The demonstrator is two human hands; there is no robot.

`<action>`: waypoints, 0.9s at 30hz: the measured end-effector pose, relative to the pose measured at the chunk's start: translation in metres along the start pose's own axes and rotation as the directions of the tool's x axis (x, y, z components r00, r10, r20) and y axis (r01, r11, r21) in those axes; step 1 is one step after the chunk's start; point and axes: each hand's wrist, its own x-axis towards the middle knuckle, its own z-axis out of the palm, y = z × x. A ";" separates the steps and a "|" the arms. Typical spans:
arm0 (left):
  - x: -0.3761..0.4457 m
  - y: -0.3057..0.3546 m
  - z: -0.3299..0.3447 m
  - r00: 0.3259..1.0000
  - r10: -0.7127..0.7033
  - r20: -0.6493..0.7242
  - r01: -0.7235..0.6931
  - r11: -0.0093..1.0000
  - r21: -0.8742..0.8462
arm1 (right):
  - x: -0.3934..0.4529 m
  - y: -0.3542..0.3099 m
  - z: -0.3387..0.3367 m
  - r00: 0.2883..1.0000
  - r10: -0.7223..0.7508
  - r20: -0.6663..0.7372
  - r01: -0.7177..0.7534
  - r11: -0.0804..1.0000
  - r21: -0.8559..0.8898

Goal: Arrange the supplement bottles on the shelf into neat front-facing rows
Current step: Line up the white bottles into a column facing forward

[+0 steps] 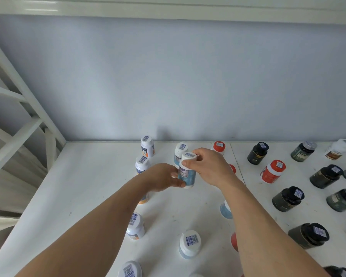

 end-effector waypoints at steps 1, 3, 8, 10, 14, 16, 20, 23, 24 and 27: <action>0.000 0.000 0.000 1.000 -0.001 -0.013 0.001 0.999 0.049 | 0.000 0.001 0.002 1.000 0.002 0.001 -0.002 1.000 -0.003; 0.001 -0.001 0.001 0.998 0.003 -0.061 0.012 0.972 0.234 | 0.000 0.005 0.006 1.000 0.011 0.016 -0.011 1.000 -0.006; 0.004 -0.005 0.001 0.989 0.096 -0.115 -0.015 0.827 0.561 | -0.001 0.018 0.024 0.996 0.047 0.070 -0.049 0.998 0.033; 0.006 -0.006 0.003 0.986 0.117 -0.121 -0.026 0.816 0.578 | -0.001 0.023 0.032 0.994 0.067 0.087 -0.071 0.997 0.035; 0.009 -0.013 0.007 0.986 0.127 -0.107 -0.042 0.813 0.580 | 0.001 0.031 0.041 0.991 0.081 0.104 -0.082 0.997 0.011; 0.011 -0.016 0.007 0.986 0.130 -0.102 -0.048 0.813 0.580 | 0.001 0.033 0.042 0.991 0.087 0.105 -0.089 0.996 0.012; 0.012 -0.016 0.003 0.985 0.143 -0.099 -0.058 0.809 0.585 | 0.001 0.031 0.040 0.986 0.105 0.128 -0.109 0.994 0.023; 0.016 -0.012 -0.006 0.981 0.154 -0.117 -0.061 0.821 0.568 | 0.006 0.024 0.031 0.984 0.109 0.139 -0.121 0.990 0.078; 0.018 -0.010 -0.010 0.979 0.156 -0.131 -0.056 0.824 0.563 | 0.010 0.022 0.026 0.989 0.104 0.101 -0.115 0.988 0.100; 0.024 -0.006 -0.022 0.979 0.122 -0.161 -0.013 0.835 0.550 | 0.031 0.015 0.011 0.996 0.070 -0.048 -0.066 0.993 0.094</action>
